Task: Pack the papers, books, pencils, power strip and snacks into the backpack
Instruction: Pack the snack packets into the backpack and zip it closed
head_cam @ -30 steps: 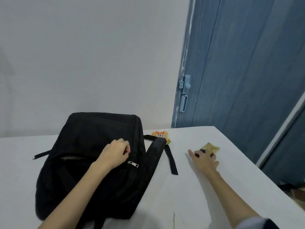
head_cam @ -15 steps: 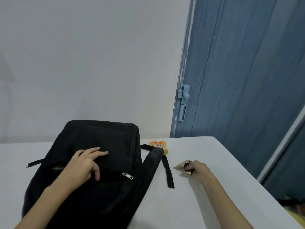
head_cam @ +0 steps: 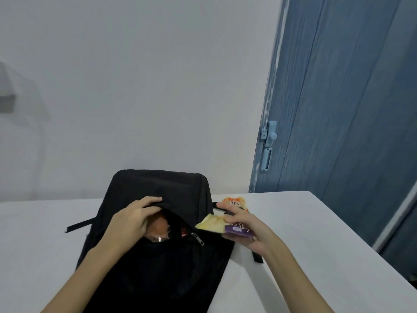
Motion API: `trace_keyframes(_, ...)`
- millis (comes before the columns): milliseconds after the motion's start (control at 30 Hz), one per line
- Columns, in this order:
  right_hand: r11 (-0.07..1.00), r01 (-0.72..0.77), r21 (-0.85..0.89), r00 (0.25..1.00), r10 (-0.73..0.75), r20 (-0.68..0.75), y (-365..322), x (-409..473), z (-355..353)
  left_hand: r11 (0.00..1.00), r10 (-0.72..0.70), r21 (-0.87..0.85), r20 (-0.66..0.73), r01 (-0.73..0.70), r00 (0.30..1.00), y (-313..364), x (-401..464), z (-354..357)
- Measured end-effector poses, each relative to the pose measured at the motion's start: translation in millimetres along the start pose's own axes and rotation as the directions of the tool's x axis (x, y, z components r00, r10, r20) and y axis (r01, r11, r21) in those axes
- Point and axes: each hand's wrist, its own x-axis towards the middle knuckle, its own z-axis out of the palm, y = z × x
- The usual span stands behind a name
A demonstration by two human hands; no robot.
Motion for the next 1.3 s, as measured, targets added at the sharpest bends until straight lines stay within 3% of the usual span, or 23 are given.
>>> trace_keyframes(133, 0.967, 0.045, -0.25, 0.97, 0.017, 0.241, 17, -4, 49, 0.986, -0.058, -0.153, 0.027, 0.061, 0.998, 5, 13, -3)
trace_keyframes(200, 0.88, 0.137, -0.455, 0.983, -0.065, 0.17, 35, 4, 71, 0.979, -0.029, -0.201, 0.052, 0.039, 0.998, 6, 11, -4)
trace_keyframes(267, 0.798, 0.212, -0.565, 0.966, -0.257, -0.001, 53, 16, 83, 0.985, 0.033, -0.169, 0.038, -0.026, 0.999, 7, 4, -5)
trace_keyframes(367, 0.807, 0.262, -0.529, 0.882, -0.423, -0.209, 71, 30, 89, 0.981, 0.192, 0.02, 0.006, -0.192, 0.981, 2, -17, 1)
trace_keyframes(467, 0.842, 0.27, -0.467, 0.867, -0.424, -0.262, 80, 35, 88, 0.958, 0.243, 0.138, 0.089, -0.253, 0.966, 6, -30, 17)
trace_keyframes(533, 0.846, 0.265, -0.462, 0.868, -0.418, -0.268, 81, 34, 87, 0.954, 0.242, 0.163, 0.07, -0.25, 0.968, 13, -29, 26)
trace_keyframes(700, 0.865, 0.19, -0.465, 0.89, -0.352, -0.291, 64, 24, 70, 0.947, 0.246, 0.244, -0.141, -0.207, 0.959, 17, -15, 40)
trace_keyframes(833, 0.886, 0.131, -0.444, 0.824, -0.347, -0.448, 52, 14, 41, 0.949, 0.287, 0.24, -0.39, -0.205, 0.875, 17, -3, 46)
trace_keyframes(967, 0.906, 0.07, -0.417, 0.798, -0.302, -0.522, 52, 11, 17, 0.919, 0.375, 0.296, -0.454, -0.26, 0.808, 20, 7, 55)
trace_keyframes(1067, 0.915, 0.032, -0.402, 0.77, -0.279, -0.574, 53, 16, 1, 0.922, 0.32, 0.342, -0.413, -0.181, 0.853, 17, 18, 57)
trace_keyframes(1167, 0.924, 0.031, -0.38, 0.72, -0.284, -0.633, 51, 25, -23, 0.902, 0.219, 0.413, -0.19, -0.124, 0.957, 21, 16, 60)
trace_keyframes(1300, 0.891, -0.049, -0.452, 0.572, -0.346, -0.744, 40, 53, -61, 0.906, 0.109, 0.412, 0.002, -0.1, 0.994, 30, 1, 65)
